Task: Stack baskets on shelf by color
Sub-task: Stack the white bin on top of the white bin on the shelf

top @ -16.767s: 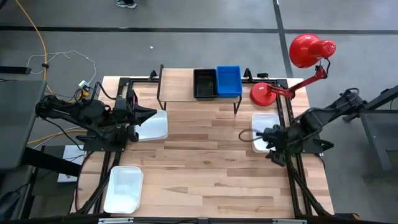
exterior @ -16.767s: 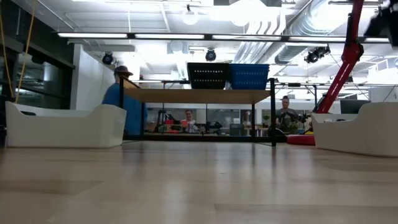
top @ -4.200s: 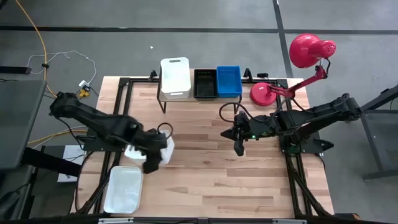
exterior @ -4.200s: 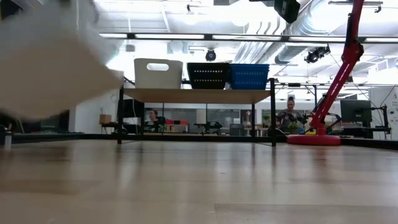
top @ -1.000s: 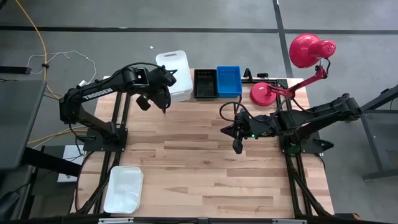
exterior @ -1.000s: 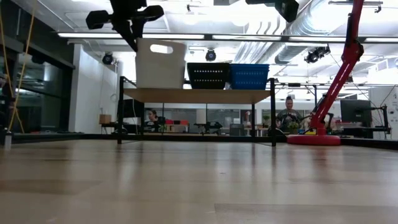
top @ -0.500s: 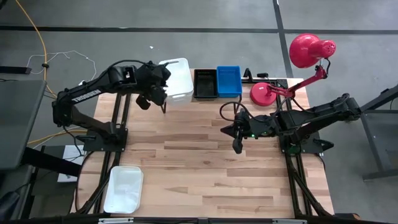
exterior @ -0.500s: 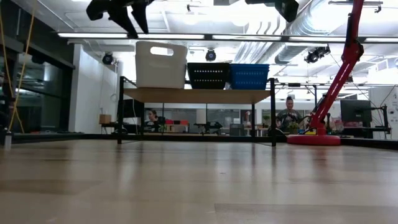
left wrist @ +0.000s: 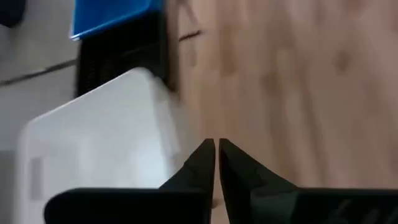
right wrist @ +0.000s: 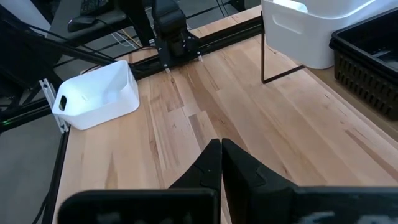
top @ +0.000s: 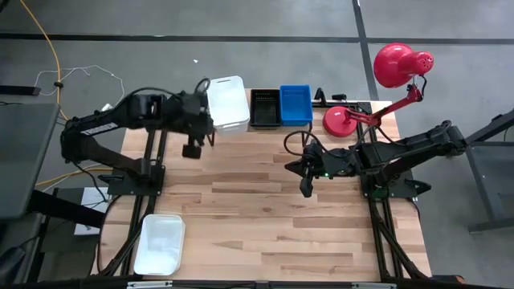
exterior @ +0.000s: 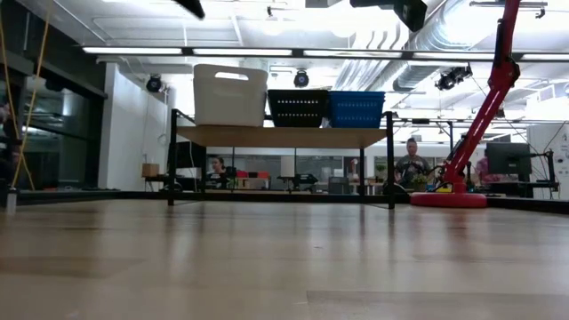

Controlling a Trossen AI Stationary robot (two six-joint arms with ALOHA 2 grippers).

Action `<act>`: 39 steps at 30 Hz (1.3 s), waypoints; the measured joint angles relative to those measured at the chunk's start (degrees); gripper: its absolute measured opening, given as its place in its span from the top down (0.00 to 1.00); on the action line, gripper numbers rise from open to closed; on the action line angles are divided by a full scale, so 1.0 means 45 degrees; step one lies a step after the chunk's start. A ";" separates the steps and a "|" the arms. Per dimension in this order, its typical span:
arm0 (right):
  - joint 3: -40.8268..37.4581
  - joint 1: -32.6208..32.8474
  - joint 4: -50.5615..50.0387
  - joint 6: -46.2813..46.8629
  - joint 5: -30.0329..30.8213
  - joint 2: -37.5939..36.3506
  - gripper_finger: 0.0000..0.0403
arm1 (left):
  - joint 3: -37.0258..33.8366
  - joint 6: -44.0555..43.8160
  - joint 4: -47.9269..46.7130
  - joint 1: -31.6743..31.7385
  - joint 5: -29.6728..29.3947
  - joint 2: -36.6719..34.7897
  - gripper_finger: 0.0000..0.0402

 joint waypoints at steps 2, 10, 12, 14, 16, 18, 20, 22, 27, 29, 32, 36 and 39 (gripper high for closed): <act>0.0000 0.0000 -0.0002 0.0000 0.0004 -0.0001 1.00 | 0.0000 -0.1592 0.0310 -0.0977 -0.0222 -0.0010 0.98; 0.0000 0.0000 -0.0026 -0.0024 -0.0003 0.0002 1.00 | -0.4004 -0.7769 0.5913 -0.4935 -0.3612 -0.1050 1.00; 0.0000 0.0000 -0.0051 -0.0027 -0.0023 0.0000 1.00 | -0.5835 -0.9658 0.7441 -0.5684 -0.4970 -0.1569 1.00; 0.0000 0.0000 -0.0108 -0.0039 -0.0024 0.0001 1.00 | -0.7538 -1.1407 0.9635 -0.6323 -0.6569 -0.1833 1.00; 0.0000 0.0000 -0.0095 -0.0040 -0.0029 -0.0002 1.00 | -0.8964 -1.3048 1.1404 -0.6753 -0.8195 -0.1965 1.00; 0.0000 0.0000 -0.0099 -0.0043 -0.0050 0.0002 1.00 | -0.9954 -1.4269 1.3049 -0.6925 -0.9466 -0.1806 1.00; 0.0000 0.0000 -0.0103 -0.0044 -0.0067 -0.0003 1.00 | -1.0526 -1.5085 1.3780 -0.6814 -1.0743 -0.1479 1.00; 0.0000 0.0000 -0.0101 -0.0044 -0.0068 0.0002 1.00 | -1.0706 -1.6101 1.3868 -0.6546 -1.1725 -0.1086 1.00; 0.0000 0.0000 -0.0091 0.0250 -0.0068 -0.0003 1.00 | -1.0724 -1.7872 1.3920 -0.5411 -1.2141 -0.0234 1.00; 0.0000 0.0000 -0.0094 0.0287 -0.0068 -0.0003 1.00 | -1.0715 -1.8502 1.3886 -0.4974 -1.2036 0.0096 1.00; 0.0000 0.0000 -0.0094 0.0291 -0.0068 -0.0003 1.00 | -1.0720 -1.9259 1.4153 -0.4504 -1.2039 0.0371 1.00; 0.0000 0.0000 -0.0087 0.0324 -0.0068 -0.0002 1.00 | -1.0715 -1.9444 1.4649 -0.4095 -1.2059 0.0530 1.00; 0.0000 0.0000 -0.0017 0.0321 -0.0068 -0.0001 1.00 | -1.0715 -1.9444 1.4771 -0.3840 -1.2058 0.0554 1.00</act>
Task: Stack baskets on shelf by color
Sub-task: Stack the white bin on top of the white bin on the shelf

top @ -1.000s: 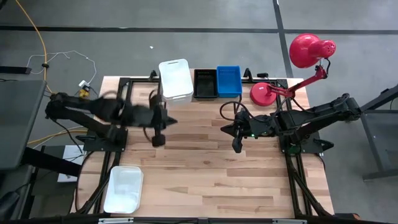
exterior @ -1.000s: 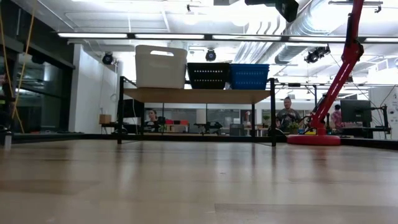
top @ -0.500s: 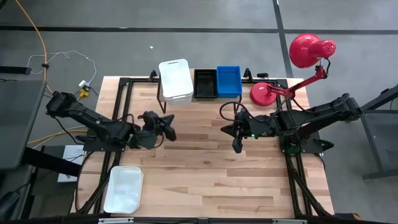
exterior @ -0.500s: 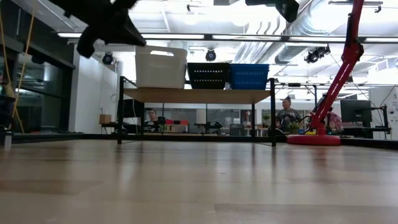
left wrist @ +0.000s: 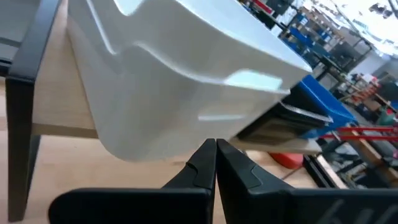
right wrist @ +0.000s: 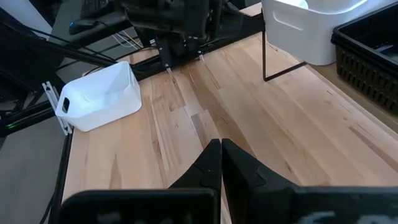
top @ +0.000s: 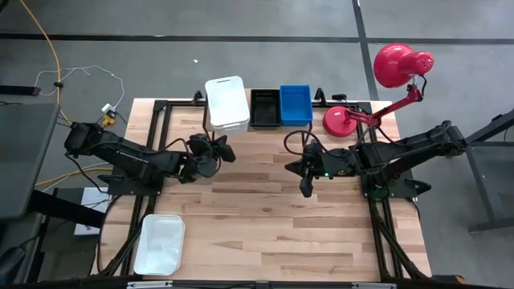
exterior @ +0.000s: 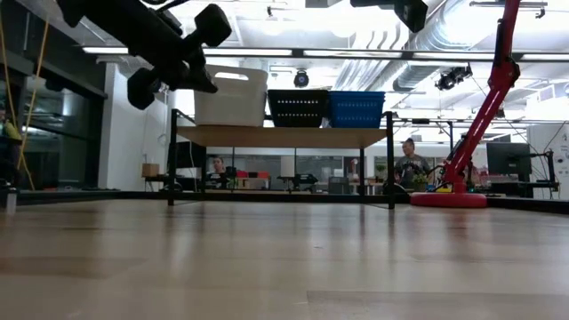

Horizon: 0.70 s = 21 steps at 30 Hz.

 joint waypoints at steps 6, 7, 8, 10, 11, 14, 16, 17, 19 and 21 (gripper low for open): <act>0.0000 0.0000 0.0020 0.0153 -0.0023 -0.0002 1.00 | 0.0000 0.0484 -0.0037 0.0337 -0.0260 -0.0027 1.00; 0.0000 0.0000 0.0020 0.0259 -0.0076 -0.0002 1.00 | 0.0000 0.0660 -0.0040 0.0364 -0.0310 -0.0063 1.00; 0.0000 0.0000 0.0020 0.0301 -0.0126 -0.0002 1.00 | 0.0000 0.0828 -0.0032 0.0409 -0.0371 -0.0084 1.00; 0.0000 0.0000 0.0020 0.0306 -0.0141 0.0001 1.00 | 0.0000 0.1188 -0.0054 0.0470 -0.0384 -0.0089 1.00; 0.0000 0.0000 0.0020 0.0308 -0.0141 -0.0002 1.00 | 0.0000 0.1365 -0.0133 0.0501 -0.0372 -0.0144 1.00; 0.0000 0.0000 0.0020 0.0311 -0.0141 -0.0002 1.00 | 0.0014 0.1647 -0.0370 0.0594 -0.0465 -0.0306 1.00; 0.0000 0.0000 0.0020 0.0307 -0.0141 0.0000 1.00 | -0.0003 0.1669 -0.0911 0.0693 -0.0504 -0.0483 1.00; 0.0000 0.0000 0.0020 0.0311 -0.0141 -0.0002 1.00 | -0.0005 0.1663 -0.1014 0.0752 -0.0619 -0.0605 1.00; 0.0000 0.0000 0.0020 0.0308 -0.0144 0.0001 1.00 | 0.0015 0.1658 -0.1335 0.0861 -0.0682 -0.0788 1.00; 0.0000 0.0000 0.0025 0.0311 -0.0146 -0.0002 1.00 | 0.0010 0.1653 -0.1734 0.0981 -0.0683 -0.0981 1.00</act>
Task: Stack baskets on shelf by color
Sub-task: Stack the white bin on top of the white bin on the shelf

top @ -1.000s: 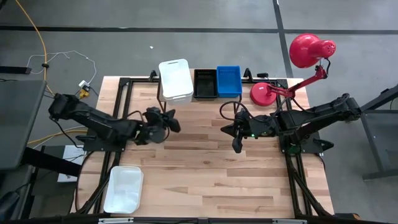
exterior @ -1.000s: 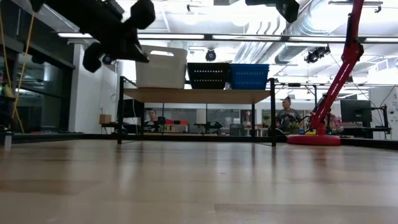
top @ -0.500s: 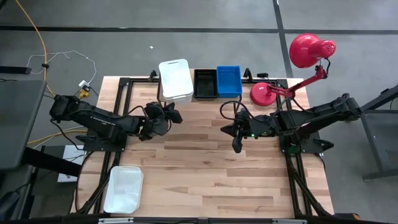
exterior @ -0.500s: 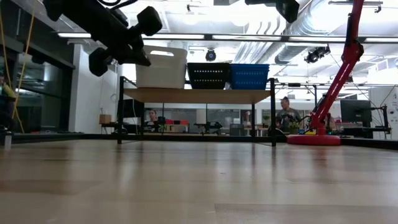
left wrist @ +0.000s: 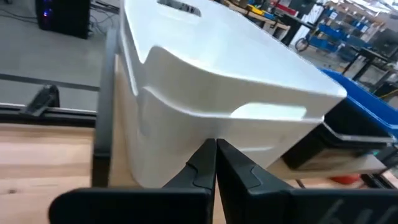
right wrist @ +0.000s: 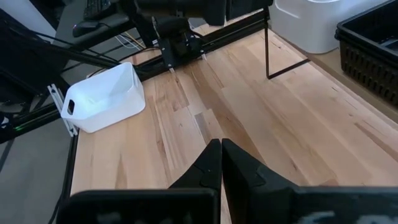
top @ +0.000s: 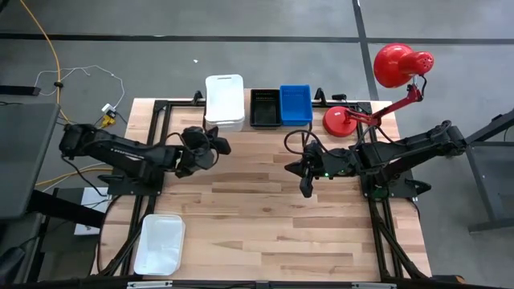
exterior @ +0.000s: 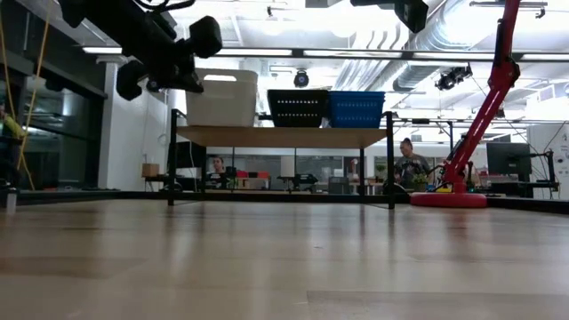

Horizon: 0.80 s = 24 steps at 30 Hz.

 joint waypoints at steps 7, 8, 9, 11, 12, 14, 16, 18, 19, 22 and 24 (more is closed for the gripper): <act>0.0000 0.0000 0.0005 0.0000 -0.0067 0.0000 1.00 | -0.0005 0.0019 -0.1131 0.0015 0.0131 -0.1107 1.00; 0.0000 0.0000 0.0005 -0.0001 -0.0100 0.0003 1.00 | -0.0005 0.0032 -0.1281 -0.0067 0.0293 -0.1365 1.00; 0.0000 0.0000 0.0002 -0.0006 -0.0131 0.0001 1.00 | -0.0005 0.0164 -0.1380 -0.0174 0.0500 -0.1628 1.00; 0.0000 0.0000 0.0005 -0.0019 -0.0187 0.0000 1.00 | -0.0005 0.0855 -0.1461 -0.0507 0.1035 -0.2195 1.00; 0.0000 0.0000 0.0005 -0.0025 -0.0189 0.0005 1.00 | -0.0005 0.1341 -0.1416 -0.0732 0.1331 -0.2511 1.00; 0.0000 0.0000 0.0005 -0.0058 -0.0189 0.0000 1.00 | -0.0005 0.2858 -0.1060 -0.1314 0.2114 -0.3113 1.00; 0.0000 0.0000 0.0005 -0.0070 -0.0189 0.0002 1.00 | -0.0005 0.5279 -0.0722 -0.1991 0.3853 -0.3725 1.00; 0.0000 0.0000 0.0005 -0.0085 -0.0189 0.0000 1.00 | 0.0016 0.7379 -0.0589 -0.2715 0.6298 -0.4378 1.00; 0.0000 0.0000 0.0005 -0.0092 -0.0189 0.0000 1.00 | 0.0035 0.8082 -0.0681 -0.3076 0.7457 -0.4654 1.00; 0.0000 0.0000 0.0005 -0.0102 -0.0189 0.0005 1.00 | 0.0217 0.8764 -0.1335 -0.4075 1.0026 -0.5162 1.00; 0.0000 0.0000 0.0006 -0.0101 -0.0189 0.0000 1.00 | 0.0466 0.8238 -0.2558 -0.4644 1.0630 -0.5284 1.00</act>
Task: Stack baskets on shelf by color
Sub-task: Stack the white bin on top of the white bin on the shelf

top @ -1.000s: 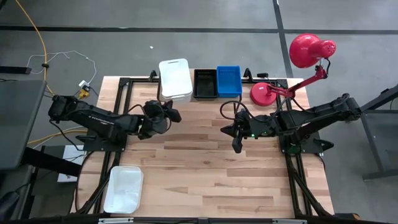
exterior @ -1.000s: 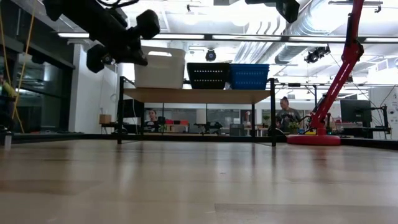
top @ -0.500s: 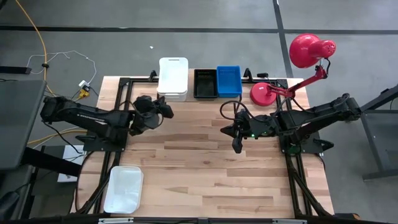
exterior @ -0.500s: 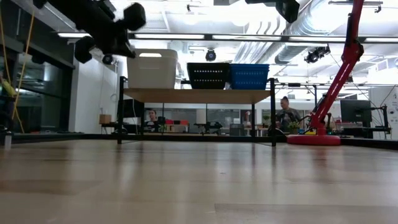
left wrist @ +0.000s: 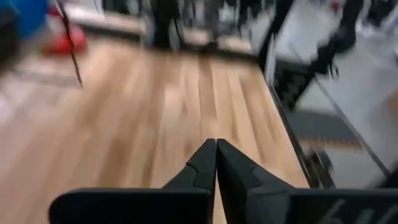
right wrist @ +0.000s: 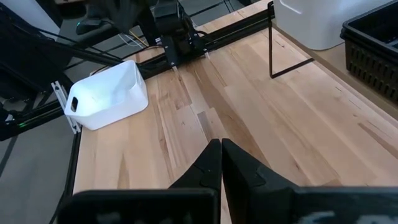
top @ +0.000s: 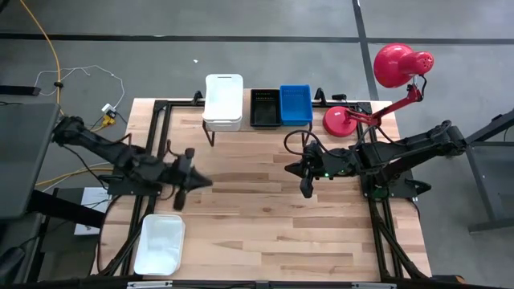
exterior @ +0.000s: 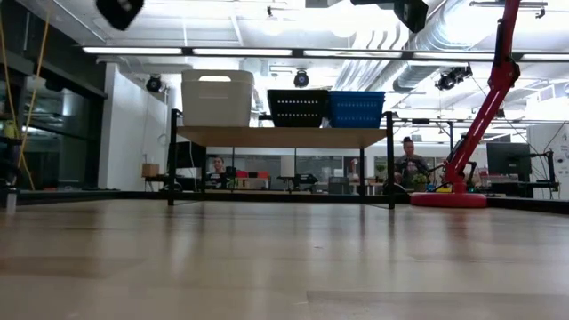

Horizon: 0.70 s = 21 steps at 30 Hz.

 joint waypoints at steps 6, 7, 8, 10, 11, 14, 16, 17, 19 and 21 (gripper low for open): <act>0.0000 0.0000 -0.0001 0.0003 0.0000 0.0000 1.00 | 0.0572 -0.1509 -0.3937 -0.1425 0.0566 0.0333 0.92; 0.0000 0.0000 -0.0001 -0.0001 0.0000 0.0000 1.00 | 0.0581 -0.1635 -0.4327 -0.1585 0.0861 0.0395 0.90; 0.0000 0.0000 -0.0001 -0.0001 0.0000 0.0001 1.00 | 0.0595 -0.1805 -0.4580 -0.1743 0.1217 0.0487 0.87; 0.0000 0.0000 -0.0001 0.0003 0.0000 0.0004 1.00 | 0.0603 -0.2155 -0.5010 -0.2062 0.1854 0.0715 0.81; 0.0000 0.0000 -0.0001 0.0001 0.0002 0.0000 1.00 | 0.0603 -0.2299 -0.5296 -0.2225 0.2154 0.0820 0.78; 0.0000 0.0000 -0.0006 0.0003 0.0005 0.0003 1.00 | 0.0608 -0.2660 -0.5681 -0.2799 0.2884 0.1231 0.68; 0.0000 0.0000 -0.0006 0.0000 0.0010 0.0005 1.00 | 0.0608 -0.2843 -0.5846 -0.3236 0.3253 0.1502 0.62; 0.0000 0.0000 -0.0010 -0.0001 0.0019 0.0005 1.00 | 0.0613 -0.2998 -0.5864 -0.3454 0.3335 0.1666 0.59; 0.0000 0.0000 -0.0006 0.0000 0.0063 0.0000 1.00 | 0.0610 -0.3381 -0.6077 -0.3904 0.3390 0.1945 0.54; 0.0000 0.0000 -0.0010 -0.0001 0.0063 0.0005 1.00 | 0.0613 -0.3567 -0.6202 -0.4355 0.3332 0.2294 0.50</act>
